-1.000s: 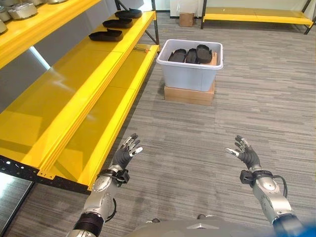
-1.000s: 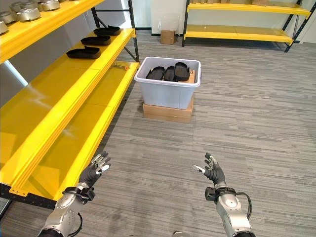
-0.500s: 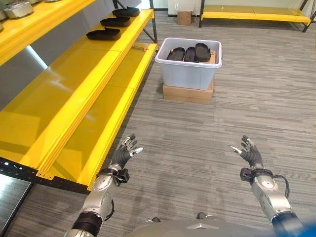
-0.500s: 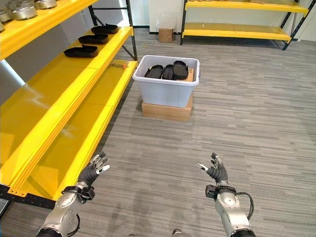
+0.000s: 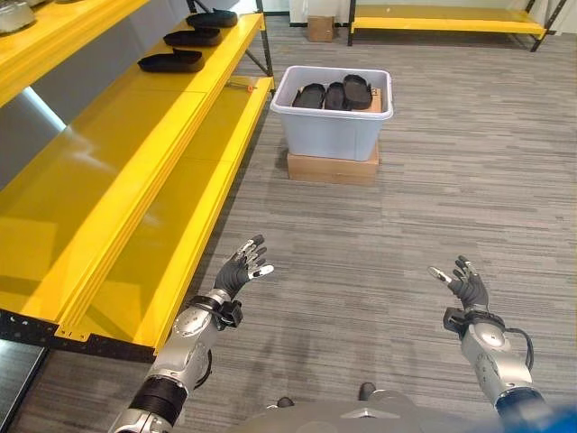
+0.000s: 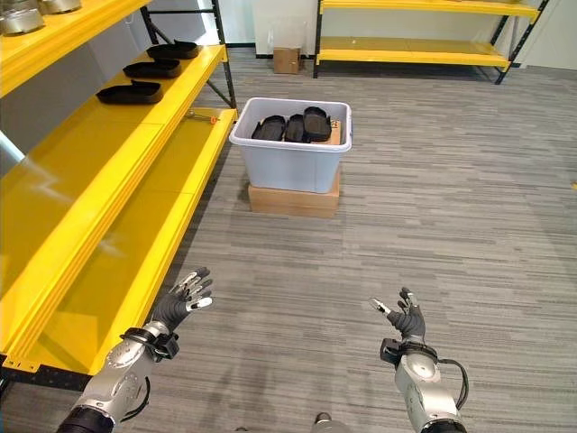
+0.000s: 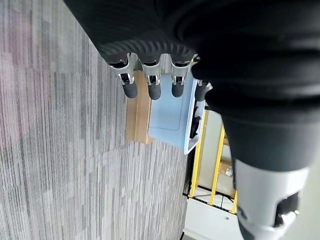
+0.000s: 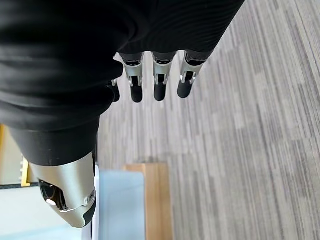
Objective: Move parts from the plastic box to the shelf.
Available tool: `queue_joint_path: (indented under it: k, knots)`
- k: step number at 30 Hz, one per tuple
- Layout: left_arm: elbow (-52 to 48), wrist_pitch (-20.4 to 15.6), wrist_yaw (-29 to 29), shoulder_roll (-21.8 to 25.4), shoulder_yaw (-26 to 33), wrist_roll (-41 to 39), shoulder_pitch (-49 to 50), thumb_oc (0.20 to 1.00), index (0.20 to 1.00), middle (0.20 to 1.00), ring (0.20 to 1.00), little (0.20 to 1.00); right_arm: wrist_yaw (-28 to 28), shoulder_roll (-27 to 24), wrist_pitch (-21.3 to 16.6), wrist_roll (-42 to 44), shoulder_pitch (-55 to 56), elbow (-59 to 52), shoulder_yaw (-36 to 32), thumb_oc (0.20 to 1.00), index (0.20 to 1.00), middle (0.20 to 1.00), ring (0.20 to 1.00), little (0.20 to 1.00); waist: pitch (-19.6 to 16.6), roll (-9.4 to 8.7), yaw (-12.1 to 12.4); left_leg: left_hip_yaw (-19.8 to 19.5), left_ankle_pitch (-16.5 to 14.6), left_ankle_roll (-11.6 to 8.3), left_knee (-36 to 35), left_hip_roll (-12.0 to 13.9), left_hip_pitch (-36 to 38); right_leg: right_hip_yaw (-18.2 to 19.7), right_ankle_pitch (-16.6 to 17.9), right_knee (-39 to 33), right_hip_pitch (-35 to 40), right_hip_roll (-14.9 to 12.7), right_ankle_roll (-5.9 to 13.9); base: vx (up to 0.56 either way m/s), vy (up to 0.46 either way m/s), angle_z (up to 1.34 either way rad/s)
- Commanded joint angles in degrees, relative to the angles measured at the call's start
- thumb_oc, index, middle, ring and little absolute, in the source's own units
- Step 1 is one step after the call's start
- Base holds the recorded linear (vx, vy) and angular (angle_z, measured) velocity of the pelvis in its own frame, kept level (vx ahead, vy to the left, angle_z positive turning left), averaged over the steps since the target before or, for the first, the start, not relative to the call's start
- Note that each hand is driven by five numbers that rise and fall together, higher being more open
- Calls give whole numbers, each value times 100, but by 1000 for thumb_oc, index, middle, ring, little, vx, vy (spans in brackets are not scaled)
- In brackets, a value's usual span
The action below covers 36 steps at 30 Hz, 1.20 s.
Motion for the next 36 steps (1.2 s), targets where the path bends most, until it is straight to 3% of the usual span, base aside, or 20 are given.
queue_joint_path:
  k: [1, 3, 5, 7, 10, 14, 16, 18, 22, 24, 28, 30, 32, 34, 36]
  knots:
    - [-91, -78, -178, 106, 9, 90, -238, 1000, 1000, 1000, 1000, 1000, 301, 75, -482, 212, -164, 25, -57, 1000, 1000, 1000, 1000, 1000, -173, -171, -59, -103, -158, -103, 369, 171, -203, -21, -461, 708, -249, -590, 563, 61, 137, -15]
    - [-24, 6, -480, 101, -57, 17, -276, 1000, 1000, 1000, 1000, 1000, 346, 82, -489, 274, -224, -68, 3, 1000, 1000, 1000, 1000, 1000, -93, -138, -71, -104, -130, -50, 294, 112, -192, -85, -636, 1219, -514, -511, 553, 6, 165, -22]
    - [-25, -45, -368, 121, -87, -4, -305, 1000, 1000, 1000, 1000, 1000, 367, 89, -490, 324, -287, -79, 27, 1000, 1000, 1000, 1000, 1000, -45, -92, -54, -95, -124, -23, 245, 91, -160, -165, -704, 1622, -705, -511, 569, -3, 148, -19]
    - [28, -55, -237, 141, -85, -115, -339, 1000, 1000, 1000, 1000, 1000, 360, 106, -458, 291, -371, -84, 74, 1000, 1000, 1000, 1000, 1000, 10, -45, -12, -73, -126, 18, 175, 46, -103, -293, -656, 2123, -1000, -612, 639, 17, 120, -22]
    - [86, -59, -207, 159, -13, -219, -316, 1000, 1000, 1000, 1000, 1000, 378, 144, -435, 199, -419, -97, 101, 1000, 1000, 1000, 1000, 1000, 94, -13, 19, -67, -183, 38, 136, -18, -30, -418, -443, 2328, -1339, -679, 705, 48, 44, -30]
    - [-96, 50, -152, 105, 53, -153, -245, 1000, 1000, 1000, 1000, 1000, 436, 238, -468, 27, -275, -230, 40, 1000, 1000, 1000, 1000, 1000, 170, -178, -134, -124, -526, 70, 294, -155, 73, -297, 212, 892, -1358, -636, 753, 196, -114, -6]
    - [-82, 71, -9, 26, 35, -70, -295, 1000, 1000, 1000, 1000, 1000, 445, 259, -503, -40, -281, -276, 47, 1000, 1000, 1000, 1000, 1000, 205, -273, -162, -95, -674, 84, 331, -208, 137, -223, 855, 260, -1485, -895, 981, 270, -182, 13]
    - [-80, 115, 140, 0, 5, -44, -326, 1000, 1000, 1000, 1000, 1000, 439, 302, -480, -184, -301, -365, 48, 1000, 1000, 1000, 1000, 1000, 287, -292, -154, -2, -813, 49, 444, -143, 180, -208, 1192, -142, -1639, -1169, 1053, 315, -196, 27]
    - [-232, 266, -70, 55, -4, 62, -306, 1000, 1000, 1000, 1000, 1000, 403, 317, -553, -471, -137, -566, -37, 1000, 1000, 1000, 1000, 1000, 375, -354, -238, 69, -1040, 71, 895, 31, 104, 48, 1195, -229, -1656, -1283, 1064, 347, -224, 18]
    - [-338, 315, -61, 92, -57, 102, -200, 1000, 1000, 1000, 1000, 1000, 453, 266, -600, -547, -64, -602, -65, 1000, 1000, 1000, 1000, 1000, 362, -407, -240, 203, -1229, 55, 1303, 191, 16, -117, 1106, -262, -1519, -1302, 1043, 403, -276, 70]
    - [-388, 362, -8, 159, -16, -15, -38, 1000, 1000, 1000, 1000, 1000, 436, 105, -629, -321, -157, -497, 103, 1000, 1000, 1000, 1000, 1000, 186, -408, -127, 468, -1454, -46, 1647, 322, 25, -668, 981, -175, -1309, -1210, 877, 419, -266, 25]
    - [-242, 260, -107, 178, 115, -54, 116, 1000, 1000, 1000, 1000, 1000, 539, -53, -630, -168, -274, -318, 210, 1000, 1000, 1000, 1000, 1000, 7, -346, -48, 570, -1643, -181, 2251, 390, -31, -942, 779, -49, -1167, -1010, 604, 526, -302, -10]
    - [-207, 240, -109, 163, 179, -160, 156, 1000, 1000, 1000, 1000, 1000, 611, -137, -615, -233, -293, -337, 235, 1000, 1000, 1000, 1000, 1000, -53, -296, -3, 590, -1266, -440, 2957, 535, -175, -1002, 577, -138, -992, -770, 387, 348, -196, -12]
    - [-162, 120, 28, 101, 250, -268, 195, 1000, 1000, 1000, 1000, 1000, 634, -262, -601, -345, -306, -379, 293, 1000, 1000, 1000, 1000, 1000, -15, -219, 71, 427, -644, -723, 3710, 653, -658, -958, 342, -232, -712, -493, 126, 353, -202, -29]
    - [-95, 35, 158, 37, 319, -362, 191, 1000, 1000, 1000, 1000, 1000, 630, -319, -609, -292, -321, -354, 304, 1000, 1000, 1000, 1000, 1000, 63, -231, 114, 351, -476, -787, 4009, 826, -1043, -912, 225, -302, -504, -381, 10, 232, -131, -12]
